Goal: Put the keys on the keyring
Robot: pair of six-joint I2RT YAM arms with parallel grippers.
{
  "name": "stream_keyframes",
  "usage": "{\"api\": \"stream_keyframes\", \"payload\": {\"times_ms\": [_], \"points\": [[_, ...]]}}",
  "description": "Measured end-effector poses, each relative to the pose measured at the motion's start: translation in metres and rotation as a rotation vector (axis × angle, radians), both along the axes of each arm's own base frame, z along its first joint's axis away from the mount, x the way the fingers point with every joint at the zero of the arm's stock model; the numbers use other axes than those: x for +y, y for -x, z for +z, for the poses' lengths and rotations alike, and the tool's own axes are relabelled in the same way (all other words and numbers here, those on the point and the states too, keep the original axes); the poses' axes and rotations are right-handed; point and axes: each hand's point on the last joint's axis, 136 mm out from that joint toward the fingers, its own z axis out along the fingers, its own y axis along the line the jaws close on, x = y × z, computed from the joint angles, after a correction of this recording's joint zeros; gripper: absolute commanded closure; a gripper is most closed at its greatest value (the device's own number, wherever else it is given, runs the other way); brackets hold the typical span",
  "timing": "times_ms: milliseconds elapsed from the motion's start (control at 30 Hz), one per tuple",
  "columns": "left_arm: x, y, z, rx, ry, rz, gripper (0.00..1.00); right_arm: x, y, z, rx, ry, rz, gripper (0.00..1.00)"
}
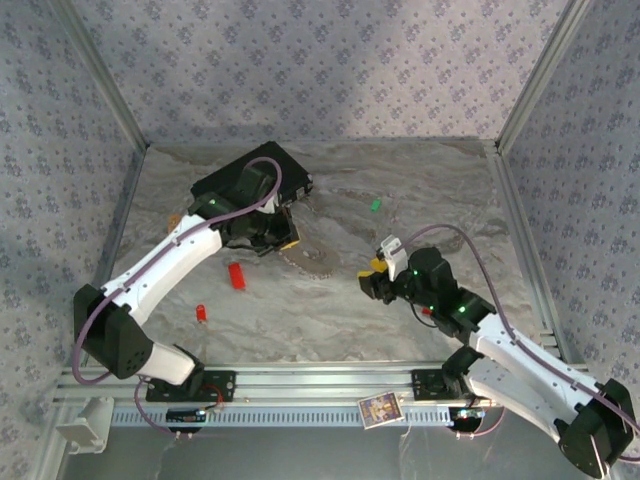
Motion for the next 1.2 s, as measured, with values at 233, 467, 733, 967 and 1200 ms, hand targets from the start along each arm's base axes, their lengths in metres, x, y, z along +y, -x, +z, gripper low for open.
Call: {"api": "stream_keyframes", "payload": {"times_ms": [233, 467, 733, 967, 1200], "points": [[-0.005, 0.006, 0.002, 0.024, 0.028, -0.029, 1.00, 0.015, -0.001, -0.021, 0.042, 0.024, 0.074, 0.45], [-0.009, 0.012, 0.003, 0.044, 0.050, -0.060, 1.00, 0.028, -0.011, -0.026, 0.012, 0.022, 0.107, 0.45], [-0.011, 0.021, 0.004, 0.057, 0.065, -0.121, 1.00, 0.047, -0.013, -0.022, -0.030, 0.025, 0.215, 0.53], [-0.012, 0.028, 0.004, 0.066, 0.073, -0.165, 1.00, 0.055, -0.010, -0.011, -0.086, 0.026, 0.285, 0.64], [-0.015, 0.032, 0.006, 0.066, 0.088, -0.200, 1.00, 0.067, -0.005, -0.010, -0.105, 0.045, 0.343, 0.80]]}}
